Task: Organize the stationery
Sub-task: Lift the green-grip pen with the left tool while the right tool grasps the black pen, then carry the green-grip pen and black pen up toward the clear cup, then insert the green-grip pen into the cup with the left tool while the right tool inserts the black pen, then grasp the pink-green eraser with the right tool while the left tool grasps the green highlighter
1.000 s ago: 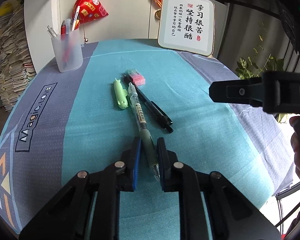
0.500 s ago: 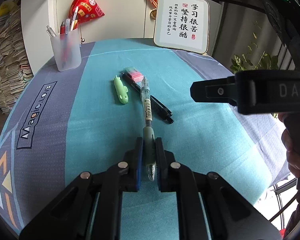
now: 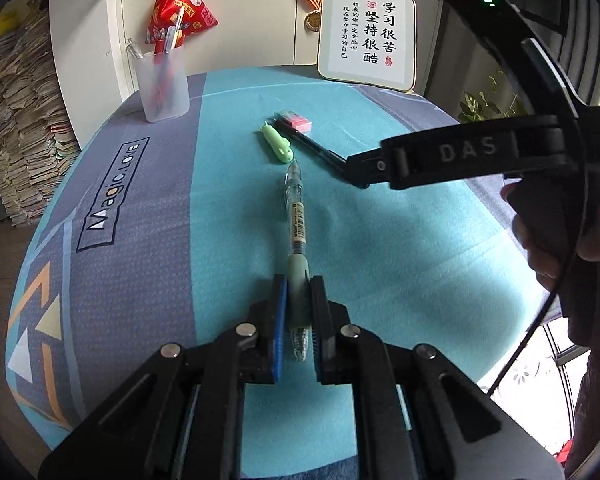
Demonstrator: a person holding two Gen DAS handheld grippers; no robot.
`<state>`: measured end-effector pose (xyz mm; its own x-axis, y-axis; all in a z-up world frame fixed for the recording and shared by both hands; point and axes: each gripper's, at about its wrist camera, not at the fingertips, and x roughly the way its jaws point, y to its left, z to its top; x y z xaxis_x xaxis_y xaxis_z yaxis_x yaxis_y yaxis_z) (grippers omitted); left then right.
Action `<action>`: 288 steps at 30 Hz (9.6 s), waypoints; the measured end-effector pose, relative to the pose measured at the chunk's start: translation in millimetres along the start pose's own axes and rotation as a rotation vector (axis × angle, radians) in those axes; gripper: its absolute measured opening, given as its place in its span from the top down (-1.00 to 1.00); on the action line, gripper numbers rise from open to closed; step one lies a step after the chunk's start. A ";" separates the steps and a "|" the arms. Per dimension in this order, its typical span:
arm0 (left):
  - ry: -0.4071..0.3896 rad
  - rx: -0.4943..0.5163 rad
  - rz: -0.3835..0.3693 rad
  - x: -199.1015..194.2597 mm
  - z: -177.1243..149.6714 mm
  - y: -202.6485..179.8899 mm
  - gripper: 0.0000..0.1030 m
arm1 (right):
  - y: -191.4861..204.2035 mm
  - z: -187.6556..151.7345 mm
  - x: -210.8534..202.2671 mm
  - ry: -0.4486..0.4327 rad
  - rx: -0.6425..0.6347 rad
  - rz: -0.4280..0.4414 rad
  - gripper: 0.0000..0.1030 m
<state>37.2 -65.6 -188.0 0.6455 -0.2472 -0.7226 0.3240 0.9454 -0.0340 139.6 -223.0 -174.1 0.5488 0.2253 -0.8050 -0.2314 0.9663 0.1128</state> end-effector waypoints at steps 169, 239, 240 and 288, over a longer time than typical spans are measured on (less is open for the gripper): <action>-0.243 -0.268 0.147 76.3 252.4 188.3 0.84 | 76.3 144.9 -121.1 -0.517 -0.052 0.184 0.71; -0.278 -0.277 0.075 -21.4 148.2 193.9 -0.04 | 119.6 229.9 4.8 -0.356 -0.002 0.099 0.33; -0.282 -0.273 0.075 -23.4 147.8 192.2 -0.05 | 119.0 229.8 -5.3 -0.383 -0.003 0.093 -0.04; -0.049 -0.025 0.051 27.4 77.4 79.8 -0.64 | 10.4 66.7 46.8 -0.086 -0.052 -0.016 -0.74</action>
<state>134.2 -13.3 -157.1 0.6937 -0.2083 -0.6895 0.2731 0.9619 -0.0158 216.4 -194.1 -171.8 0.6191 0.2221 -0.7533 -0.2621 0.9626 0.0684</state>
